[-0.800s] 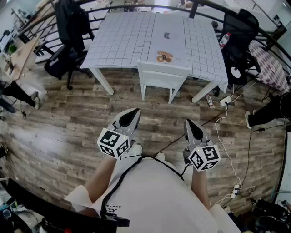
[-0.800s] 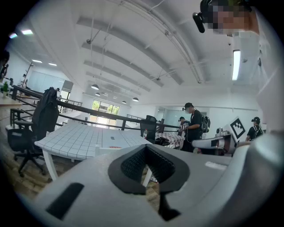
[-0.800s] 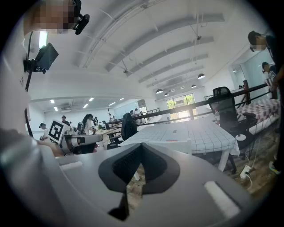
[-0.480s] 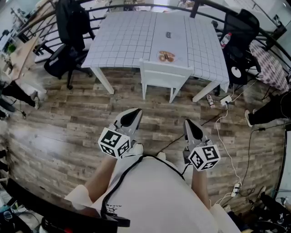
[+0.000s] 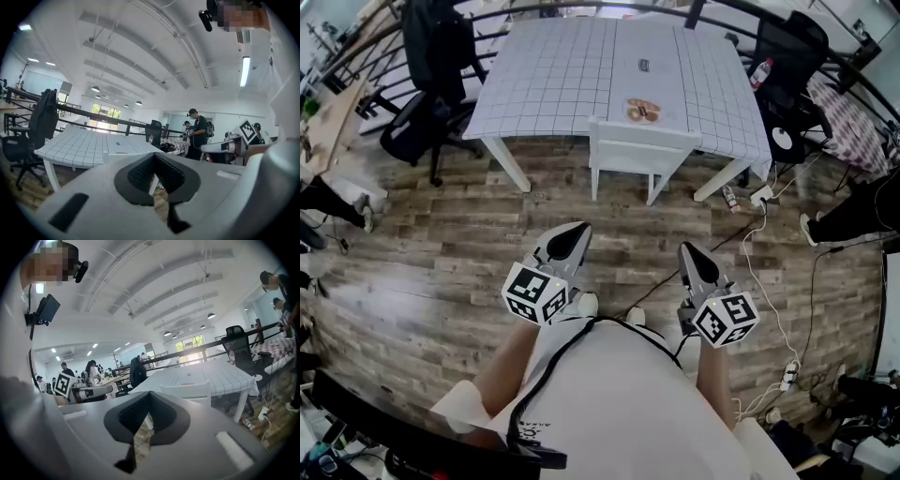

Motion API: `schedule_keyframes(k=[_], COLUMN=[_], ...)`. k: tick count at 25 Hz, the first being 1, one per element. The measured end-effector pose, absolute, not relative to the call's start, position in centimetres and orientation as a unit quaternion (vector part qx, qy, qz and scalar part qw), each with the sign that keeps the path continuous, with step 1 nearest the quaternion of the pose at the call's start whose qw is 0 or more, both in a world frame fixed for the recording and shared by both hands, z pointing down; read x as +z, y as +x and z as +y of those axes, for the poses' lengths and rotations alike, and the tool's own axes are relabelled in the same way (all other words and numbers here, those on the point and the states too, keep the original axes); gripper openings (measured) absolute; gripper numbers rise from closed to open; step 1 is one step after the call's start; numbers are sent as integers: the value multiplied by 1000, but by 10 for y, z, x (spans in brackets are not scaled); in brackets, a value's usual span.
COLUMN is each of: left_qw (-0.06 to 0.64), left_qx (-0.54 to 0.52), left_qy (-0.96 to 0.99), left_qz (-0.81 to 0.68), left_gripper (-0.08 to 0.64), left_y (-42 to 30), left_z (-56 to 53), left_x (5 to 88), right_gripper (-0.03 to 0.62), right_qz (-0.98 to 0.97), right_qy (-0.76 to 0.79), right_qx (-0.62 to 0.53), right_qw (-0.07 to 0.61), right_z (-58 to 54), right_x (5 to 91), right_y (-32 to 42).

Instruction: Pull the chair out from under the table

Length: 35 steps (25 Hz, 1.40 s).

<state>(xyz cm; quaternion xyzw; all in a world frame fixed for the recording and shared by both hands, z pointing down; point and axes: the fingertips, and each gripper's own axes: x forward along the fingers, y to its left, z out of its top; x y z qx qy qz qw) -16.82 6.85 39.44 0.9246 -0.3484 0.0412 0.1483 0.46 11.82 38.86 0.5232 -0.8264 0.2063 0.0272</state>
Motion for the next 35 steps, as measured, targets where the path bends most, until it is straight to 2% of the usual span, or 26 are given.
schedule_keyframes(k=[10,19,28,35], left_qw=[148,157,157,159], left_qx=[49,41,48,56], left_qy=[935,936,936,929], left_qz=[-317,-312,-313,-329], left_gripper=[6,6,6,5], left_y=[-203,-211,-192,-156], left_z=[57,55,47,1], left_x=[410,412,420,430], right_gripper=[8,8,8,8], right_qz=[-818,-809,-813,-832], right_qy=[536,548,542,512], right_qx=[203,204,210,210], right_qw=[48,62,46,42], right_z=[110,109,91,36], right_x=[392,385,395,408], right_y=[-38,-36,-21,6])
